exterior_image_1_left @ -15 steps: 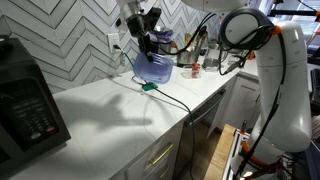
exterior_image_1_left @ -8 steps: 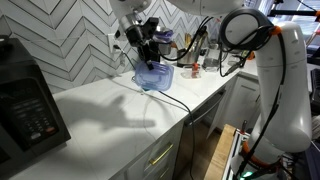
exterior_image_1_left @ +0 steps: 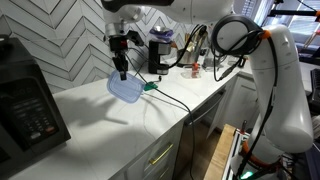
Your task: Remove the lid from the utensil holder
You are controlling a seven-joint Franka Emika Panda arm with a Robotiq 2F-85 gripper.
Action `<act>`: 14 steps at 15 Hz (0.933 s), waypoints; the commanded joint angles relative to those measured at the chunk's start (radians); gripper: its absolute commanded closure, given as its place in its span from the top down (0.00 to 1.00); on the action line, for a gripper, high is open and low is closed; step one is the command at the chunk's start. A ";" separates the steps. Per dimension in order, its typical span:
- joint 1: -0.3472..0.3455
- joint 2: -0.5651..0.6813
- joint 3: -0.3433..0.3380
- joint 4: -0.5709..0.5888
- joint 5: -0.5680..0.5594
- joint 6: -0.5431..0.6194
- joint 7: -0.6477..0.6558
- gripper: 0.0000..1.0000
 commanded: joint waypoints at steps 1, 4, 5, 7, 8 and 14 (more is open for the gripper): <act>-0.024 0.075 -0.023 0.024 0.068 0.039 0.137 0.02; -0.045 0.149 -0.028 0.044 0.152 -0.027 0.187 0.02; -0.053 0.171 -0.026 0.048 0.180 -0.039 0.197 0.02; -0.076 0.207 -0.014 0.050 0.247 -0.060 0.189 0.02; -0.085 0.221 -0.010 0.051 0.278 -0.073 0.185 0.02; -0.105 0.231 -0.031 0.023 0.370 -0.046 0.238 0.37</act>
